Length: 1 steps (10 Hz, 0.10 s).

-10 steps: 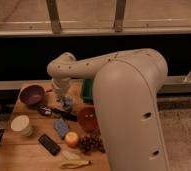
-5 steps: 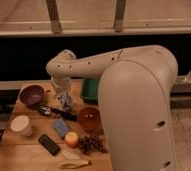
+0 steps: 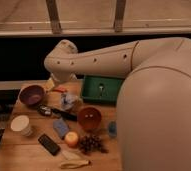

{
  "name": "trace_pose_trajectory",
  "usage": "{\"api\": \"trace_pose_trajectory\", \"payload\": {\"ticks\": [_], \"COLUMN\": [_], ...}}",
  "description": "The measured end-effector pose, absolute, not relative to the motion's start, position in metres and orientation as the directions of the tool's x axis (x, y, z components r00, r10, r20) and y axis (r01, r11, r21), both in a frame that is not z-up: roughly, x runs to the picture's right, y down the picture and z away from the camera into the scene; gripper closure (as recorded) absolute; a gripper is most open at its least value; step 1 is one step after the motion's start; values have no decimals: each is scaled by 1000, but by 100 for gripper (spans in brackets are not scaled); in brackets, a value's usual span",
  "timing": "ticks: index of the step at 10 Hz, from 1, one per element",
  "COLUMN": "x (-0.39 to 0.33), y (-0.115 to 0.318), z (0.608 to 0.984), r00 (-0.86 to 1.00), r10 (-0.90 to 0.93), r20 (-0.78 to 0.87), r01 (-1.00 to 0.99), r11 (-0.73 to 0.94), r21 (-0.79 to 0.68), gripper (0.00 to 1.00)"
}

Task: Place towel in metal cup

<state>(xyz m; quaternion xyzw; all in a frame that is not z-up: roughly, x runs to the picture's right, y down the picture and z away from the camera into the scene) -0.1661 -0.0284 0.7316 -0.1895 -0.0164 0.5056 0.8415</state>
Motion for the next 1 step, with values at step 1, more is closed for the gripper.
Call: {"api": "trace_pose_trajectory", "payload": {"ticks": [1], "x": [-168], "y": [-27], "z": [731], "r00": [491], "r10": [856], "r20": [-164], "r01": [-843], "r11": [419], "r21": [-338], "gripper": [20]}}
